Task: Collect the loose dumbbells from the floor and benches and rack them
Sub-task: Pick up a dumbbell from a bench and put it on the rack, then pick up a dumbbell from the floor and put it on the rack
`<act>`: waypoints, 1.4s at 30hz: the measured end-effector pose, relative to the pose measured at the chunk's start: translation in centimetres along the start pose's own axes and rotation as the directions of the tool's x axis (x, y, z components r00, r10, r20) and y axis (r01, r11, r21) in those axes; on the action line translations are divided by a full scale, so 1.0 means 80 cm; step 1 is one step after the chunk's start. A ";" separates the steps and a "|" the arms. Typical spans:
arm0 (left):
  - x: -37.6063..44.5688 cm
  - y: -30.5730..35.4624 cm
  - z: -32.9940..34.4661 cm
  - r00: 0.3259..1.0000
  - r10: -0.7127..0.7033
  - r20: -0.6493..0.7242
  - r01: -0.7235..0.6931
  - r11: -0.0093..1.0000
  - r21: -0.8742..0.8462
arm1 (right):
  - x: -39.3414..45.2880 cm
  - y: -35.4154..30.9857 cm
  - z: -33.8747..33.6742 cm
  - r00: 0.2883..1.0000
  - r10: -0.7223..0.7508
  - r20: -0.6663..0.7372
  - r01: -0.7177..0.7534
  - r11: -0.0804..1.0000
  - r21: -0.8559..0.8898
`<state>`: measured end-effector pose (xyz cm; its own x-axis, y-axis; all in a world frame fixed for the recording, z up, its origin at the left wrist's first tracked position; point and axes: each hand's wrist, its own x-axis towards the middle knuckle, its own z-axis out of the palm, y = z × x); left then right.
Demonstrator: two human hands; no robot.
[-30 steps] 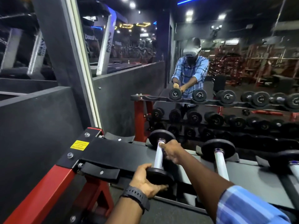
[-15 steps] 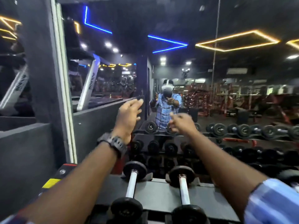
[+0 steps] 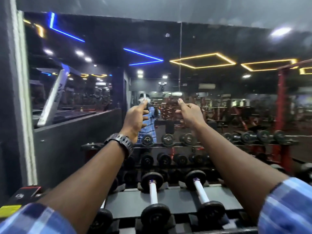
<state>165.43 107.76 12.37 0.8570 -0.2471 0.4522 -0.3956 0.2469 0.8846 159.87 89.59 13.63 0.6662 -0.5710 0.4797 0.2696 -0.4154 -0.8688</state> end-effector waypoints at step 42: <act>-0.970 0.306 0.520 -0.046 0.306 0.951 0.544 0.806 -0.233 | -1.091 -0.331 -0.725 -0.137 -0.262 -0.955 -0.597 0.791 -0.132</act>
<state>75.51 94.03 3.70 -0.4745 -0.8041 0.3581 0.2241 0.2830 0.9326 54.24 109.35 1.91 -0.8260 -0.4894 0.2797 -0.2764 -0.0808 -0.9576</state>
